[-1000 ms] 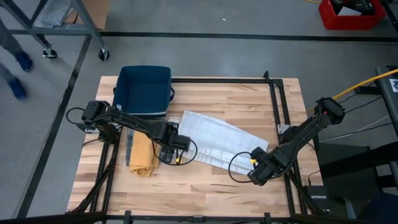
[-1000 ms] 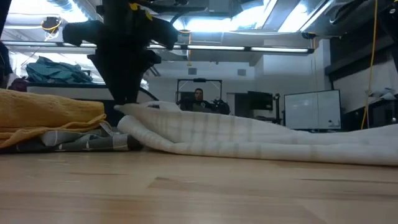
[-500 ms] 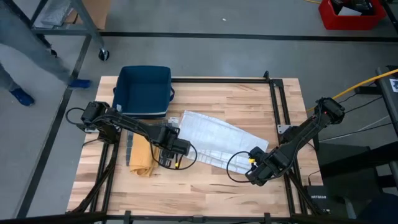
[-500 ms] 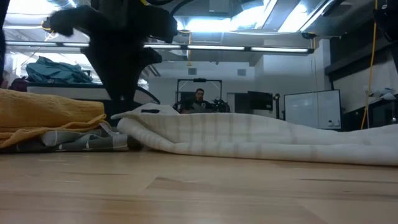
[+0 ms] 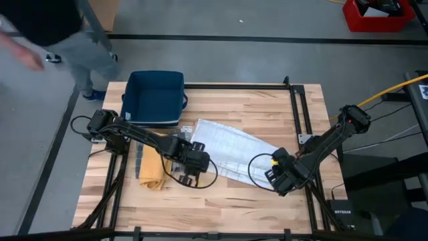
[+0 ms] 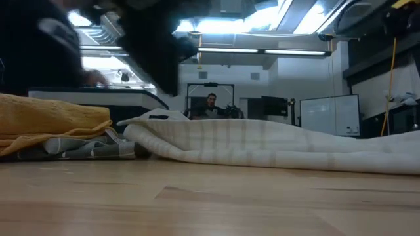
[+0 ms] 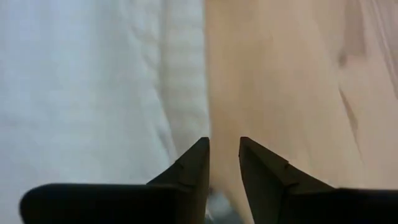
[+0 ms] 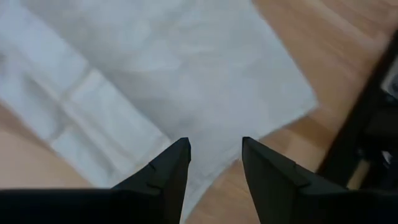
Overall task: Fold towel
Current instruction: Fold the white towel
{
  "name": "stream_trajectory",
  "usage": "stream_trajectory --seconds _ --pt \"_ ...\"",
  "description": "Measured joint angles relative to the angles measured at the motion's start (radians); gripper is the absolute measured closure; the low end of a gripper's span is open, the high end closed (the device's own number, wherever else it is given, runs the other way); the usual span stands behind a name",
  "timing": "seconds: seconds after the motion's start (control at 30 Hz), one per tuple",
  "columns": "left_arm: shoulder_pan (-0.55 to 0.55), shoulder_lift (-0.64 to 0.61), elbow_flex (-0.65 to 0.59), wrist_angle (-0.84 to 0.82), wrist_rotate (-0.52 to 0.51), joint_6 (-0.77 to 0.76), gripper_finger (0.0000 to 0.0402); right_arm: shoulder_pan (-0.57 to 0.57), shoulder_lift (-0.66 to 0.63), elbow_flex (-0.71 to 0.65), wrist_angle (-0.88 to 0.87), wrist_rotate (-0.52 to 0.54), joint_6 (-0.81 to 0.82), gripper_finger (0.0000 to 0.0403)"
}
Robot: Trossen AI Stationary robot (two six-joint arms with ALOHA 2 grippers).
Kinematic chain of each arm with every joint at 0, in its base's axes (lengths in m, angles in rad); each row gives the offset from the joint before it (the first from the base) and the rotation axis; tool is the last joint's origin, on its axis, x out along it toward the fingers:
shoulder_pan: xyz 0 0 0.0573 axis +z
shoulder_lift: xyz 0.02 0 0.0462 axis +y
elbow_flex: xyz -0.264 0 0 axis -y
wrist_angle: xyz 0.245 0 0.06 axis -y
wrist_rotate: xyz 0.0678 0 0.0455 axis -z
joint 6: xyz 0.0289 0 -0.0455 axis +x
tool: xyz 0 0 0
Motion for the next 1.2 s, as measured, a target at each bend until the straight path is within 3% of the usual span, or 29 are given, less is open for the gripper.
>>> stream_trajectory --seconds 0.2,0.3,0.57,0.87,1.07,1.2 --pt "0.012 0.0 0.0 0.173 -0.113 0.005 0.0352 0.0 0.054 -0.027 0.058 -0.068 0.042 0.0257" --pt "0.035 0.0 0.0 0.194 -0.127 0.006 0.0367 0.0 0.099 -0.038 0.099 -0.114 0.034 0.0278" --pt "0.137 0.0 0.0 0.207 -0.182 0.011 0.04 0.0 0.153 -0.039 0.146 -0.102 0.029 0.0347" --pt "0.251 0.054 0.0 0.226 -0.183 -0.055 0.04 0.001 0.155 -0.038 0.454 -0.172 -0.079 0.0396" --pt "0.26 0.113 0.0 0.225 -0.181 -0.062 0.0397 0.004 0.155 -0.038 0.515 -0.301 -0.1 0.0391" --pt "0.255 0.148 0.0 0.231 -0.161 -0.064 0.04 0.021 0.155 -0.038 0.525 -0.262 -0.098 0.0388"
